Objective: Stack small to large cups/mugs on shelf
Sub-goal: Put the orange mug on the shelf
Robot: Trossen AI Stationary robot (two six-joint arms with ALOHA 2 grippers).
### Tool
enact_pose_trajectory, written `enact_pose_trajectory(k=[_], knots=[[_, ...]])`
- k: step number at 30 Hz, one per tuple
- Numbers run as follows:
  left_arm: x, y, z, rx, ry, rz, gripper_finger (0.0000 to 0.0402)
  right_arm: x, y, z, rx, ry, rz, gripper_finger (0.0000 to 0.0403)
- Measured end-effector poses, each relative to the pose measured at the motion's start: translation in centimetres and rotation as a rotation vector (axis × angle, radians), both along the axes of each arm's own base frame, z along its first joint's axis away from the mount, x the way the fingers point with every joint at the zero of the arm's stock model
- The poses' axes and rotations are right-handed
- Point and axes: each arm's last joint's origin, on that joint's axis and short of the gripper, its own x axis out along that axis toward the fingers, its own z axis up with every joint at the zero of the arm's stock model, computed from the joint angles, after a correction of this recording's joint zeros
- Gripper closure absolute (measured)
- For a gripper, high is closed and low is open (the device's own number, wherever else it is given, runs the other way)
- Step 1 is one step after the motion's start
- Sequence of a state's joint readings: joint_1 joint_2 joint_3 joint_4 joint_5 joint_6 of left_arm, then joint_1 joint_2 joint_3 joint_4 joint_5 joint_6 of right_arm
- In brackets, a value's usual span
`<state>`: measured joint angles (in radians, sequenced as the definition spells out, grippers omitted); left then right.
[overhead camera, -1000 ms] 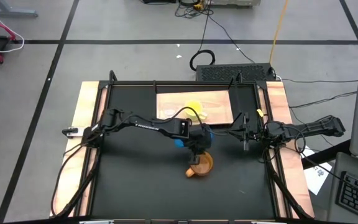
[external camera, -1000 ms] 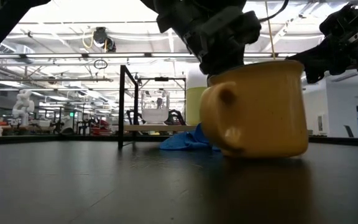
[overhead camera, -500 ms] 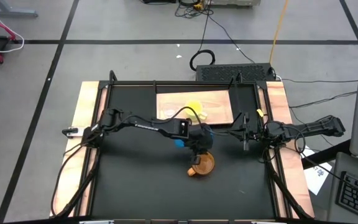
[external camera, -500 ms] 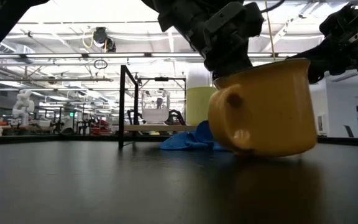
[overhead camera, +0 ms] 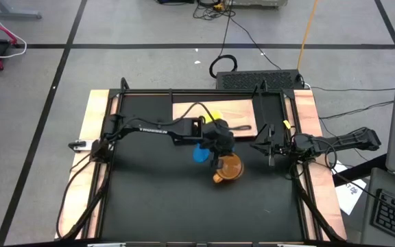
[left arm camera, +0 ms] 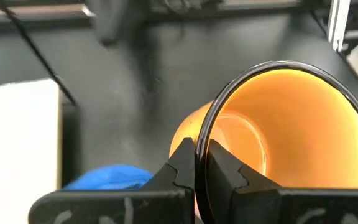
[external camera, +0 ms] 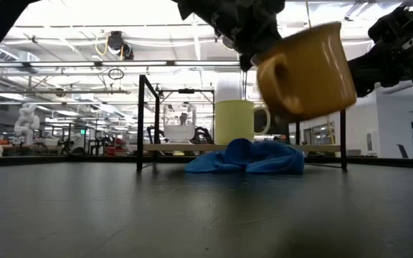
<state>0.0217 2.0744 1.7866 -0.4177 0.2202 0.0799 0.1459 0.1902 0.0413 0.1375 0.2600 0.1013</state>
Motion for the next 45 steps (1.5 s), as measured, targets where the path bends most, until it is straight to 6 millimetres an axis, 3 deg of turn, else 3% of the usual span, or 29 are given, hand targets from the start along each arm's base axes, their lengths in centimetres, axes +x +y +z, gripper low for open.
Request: enact_pose_trajectory(k=[11,23,29,39,45], knots=[[-1.5,2.1,4.0,-0.014,-0.095,0.072,0.0386,0.0,0.1,-0.4,0.013,0.038,0.021,0.0403],[-1.5,2.1,4.0,-0.009,-0.094,0.088,0.0386,-0.6,0.4,0.3,-0.020,-0.040,0.084,0.0403],[-1.5,3.2,5.0,-0.020,-0.130,0.124,0.0386,-0.9,0.8,0.6,-0.029,-0.081,0.130,0.0403],[-2.0,5.3,9.4,-0.029,-0.187,0.160,0.0386,-1.2,1.3,0.6,-0.047,-0.080,0.185,0.0403],[-2.8,7.9,12.3,-0.039,-0.258,0.195,0.0386,-1.2,1.4,0.6,-0.047,-0.077,0.199,0.0403]])
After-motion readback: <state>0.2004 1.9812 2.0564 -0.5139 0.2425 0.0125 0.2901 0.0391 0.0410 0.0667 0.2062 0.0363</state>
